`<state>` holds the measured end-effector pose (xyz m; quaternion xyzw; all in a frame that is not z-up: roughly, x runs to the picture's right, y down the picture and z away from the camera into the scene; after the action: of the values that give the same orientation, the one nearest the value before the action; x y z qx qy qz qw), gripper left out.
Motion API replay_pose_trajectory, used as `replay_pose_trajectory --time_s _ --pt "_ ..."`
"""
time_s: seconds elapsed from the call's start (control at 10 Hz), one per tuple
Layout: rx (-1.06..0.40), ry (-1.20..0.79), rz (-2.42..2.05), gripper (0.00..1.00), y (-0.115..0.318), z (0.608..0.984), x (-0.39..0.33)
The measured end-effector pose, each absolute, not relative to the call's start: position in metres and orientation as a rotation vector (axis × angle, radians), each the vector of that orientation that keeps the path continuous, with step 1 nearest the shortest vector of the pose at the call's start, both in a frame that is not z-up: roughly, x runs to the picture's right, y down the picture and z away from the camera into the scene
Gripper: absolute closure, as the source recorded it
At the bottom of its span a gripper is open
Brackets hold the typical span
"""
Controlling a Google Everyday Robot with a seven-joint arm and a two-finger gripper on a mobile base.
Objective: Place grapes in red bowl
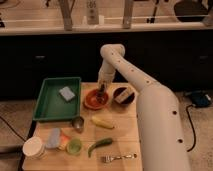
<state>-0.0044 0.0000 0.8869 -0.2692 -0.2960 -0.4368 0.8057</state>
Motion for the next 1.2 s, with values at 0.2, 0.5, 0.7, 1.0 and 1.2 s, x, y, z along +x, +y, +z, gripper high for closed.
replay_pose_trajectory --time_s 0.2,0.5,0.7,1.0,1.2 --pt "-0.576 -0.636 -0.935 1.00 -0.0005 0.8867 -0.0039" --pt "-0.576 -0.641 -0.937 0.95 -0.0010 0.8870 -0.0039" --pt "-0.575 -0.644 -0.939 0.95 -0.0018 0.8869 -0.0050" --pt "-0.573 -0.647 -0.941 0.91 -0.0023 0.8871 -0.0050" --pt "-0.575 -0.644 -0.945 0.71 -0.0017 0.8869 -0.0052"
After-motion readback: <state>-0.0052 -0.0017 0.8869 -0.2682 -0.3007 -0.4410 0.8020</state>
